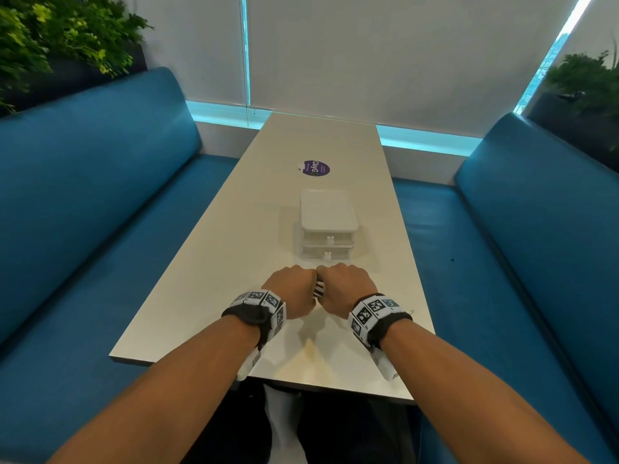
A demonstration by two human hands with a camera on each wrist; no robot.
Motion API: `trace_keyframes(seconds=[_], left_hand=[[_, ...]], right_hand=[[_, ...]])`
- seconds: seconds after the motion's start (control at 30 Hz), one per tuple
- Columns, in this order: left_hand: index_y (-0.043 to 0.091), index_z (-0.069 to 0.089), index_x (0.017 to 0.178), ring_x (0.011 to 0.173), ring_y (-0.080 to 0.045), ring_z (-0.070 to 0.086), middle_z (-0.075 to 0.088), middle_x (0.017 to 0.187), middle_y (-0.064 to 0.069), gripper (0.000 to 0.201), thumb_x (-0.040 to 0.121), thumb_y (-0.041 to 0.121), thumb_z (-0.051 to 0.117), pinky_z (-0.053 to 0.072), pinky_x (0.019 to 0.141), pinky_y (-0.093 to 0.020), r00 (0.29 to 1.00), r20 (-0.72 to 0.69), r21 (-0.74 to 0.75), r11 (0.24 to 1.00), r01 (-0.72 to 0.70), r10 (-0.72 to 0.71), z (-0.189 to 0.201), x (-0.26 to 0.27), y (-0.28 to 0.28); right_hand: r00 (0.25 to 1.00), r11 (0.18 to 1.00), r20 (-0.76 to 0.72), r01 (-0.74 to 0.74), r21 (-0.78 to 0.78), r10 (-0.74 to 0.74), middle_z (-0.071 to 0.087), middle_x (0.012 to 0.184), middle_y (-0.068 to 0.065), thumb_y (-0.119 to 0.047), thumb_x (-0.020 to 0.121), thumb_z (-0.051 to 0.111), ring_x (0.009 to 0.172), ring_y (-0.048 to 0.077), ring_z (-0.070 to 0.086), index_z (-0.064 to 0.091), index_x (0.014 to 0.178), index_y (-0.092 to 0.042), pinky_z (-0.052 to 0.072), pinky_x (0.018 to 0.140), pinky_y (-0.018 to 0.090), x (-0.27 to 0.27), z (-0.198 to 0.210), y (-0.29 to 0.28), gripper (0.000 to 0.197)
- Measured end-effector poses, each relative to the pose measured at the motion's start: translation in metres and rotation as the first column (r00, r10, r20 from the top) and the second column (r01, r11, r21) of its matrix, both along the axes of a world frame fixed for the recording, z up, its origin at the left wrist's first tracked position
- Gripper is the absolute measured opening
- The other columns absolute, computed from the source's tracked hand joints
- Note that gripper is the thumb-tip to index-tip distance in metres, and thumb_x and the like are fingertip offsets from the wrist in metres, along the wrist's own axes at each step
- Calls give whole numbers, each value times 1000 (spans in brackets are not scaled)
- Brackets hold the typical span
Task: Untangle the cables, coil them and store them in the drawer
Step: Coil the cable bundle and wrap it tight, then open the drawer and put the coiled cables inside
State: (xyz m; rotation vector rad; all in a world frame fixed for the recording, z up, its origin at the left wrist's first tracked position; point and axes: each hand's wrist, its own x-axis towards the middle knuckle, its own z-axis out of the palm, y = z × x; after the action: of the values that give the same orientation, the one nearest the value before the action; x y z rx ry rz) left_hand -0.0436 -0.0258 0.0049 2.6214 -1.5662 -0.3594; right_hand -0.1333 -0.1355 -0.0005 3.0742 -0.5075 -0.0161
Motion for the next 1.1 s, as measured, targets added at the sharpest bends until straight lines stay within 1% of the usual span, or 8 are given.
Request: trace_keyframes(seconds=[0.1,0.2,0.3,0.4,0.6,0.77,0.9,1.1], left_hand=[[22,55,97,72,-21,62,63,84,0,19,80,24,63,49,60,-30,989,-150,-34,999,-15,10,-10,5,0],[17,50,108,84,-22,62,63,100,-4,35,80,29,68,52,71,-34,977,-199,-16,997,-81,76,-17,7,1],[13,49,121,110,-29,50,50,122,-4,47,85,38,67,42,91,-40,986,-119,67,992,-106,113,-24,6,4],[11,53,126,119,-30,42,45,132,-5,52,87,43,66,41,99,-45,995,-42,105,990,-89,94,-25,5,4],[20,55,130,129,-24,37,41,141,-1,56,83,48,66,37,102,-50,992,-86,56,995,-88,93,-39,10,7],[28,56,125,126,-21,42,43,133,4,48,82,45,69,36,103,-47,977,-135,0,986,-167,165,-48,15,6],[22,58,124,119,-25,51,50,128,-1,39,88,36,59,37,103,-46,938,-187,-37,952,-304,292,-44,19,-11],[22,59,120,114,-25,59,60,124,-2,29,96,36,50,43,101,-40,905,-244,-79,923,-376,348,-47,11,-31]], right_hand=[[999,1000,-40,-6,-20,5,61,83,2,-23,84,55,66,25,51,52,98,-22,41,59,33,-3,-6,-10,14],[998,998,-5,66,24,-66,61,80,-1,-25,84,55,73,26,61,51,93,-24,46,61,33,-9,-11,-22,9],[962,962,130,219,163,-241,65,84,-1,-30,84,61,77,27,64,56,95,-24,50,64,34,-15,-8,-40,13],[915,949,279,238,209,-291,66,88,-2,-32,83,64,78,27,63,58,98,-25,49,64,33,-7,4,-57,18],[921,984,361,100,151,-149,47,139,-13,-25,80,69,91,23,65,60,115,-31,55,74,36,34,28,-62,36],[959,962,204,151,229,-199,64,113,-8,-17,79,63,95,23,65,64,110,-35,54,77,35,51,36,-67,36],[966,957,169,149,248,-194,58,121,-6,-18,77,65,101,22,62,63,119,-32,52,85,36,43,31,-67,44],[981,957,101,136,255,-166,62,97,-4,-25,76,65,86,25,62,65,93,-28,55,76,39,32,46,-61,17]])
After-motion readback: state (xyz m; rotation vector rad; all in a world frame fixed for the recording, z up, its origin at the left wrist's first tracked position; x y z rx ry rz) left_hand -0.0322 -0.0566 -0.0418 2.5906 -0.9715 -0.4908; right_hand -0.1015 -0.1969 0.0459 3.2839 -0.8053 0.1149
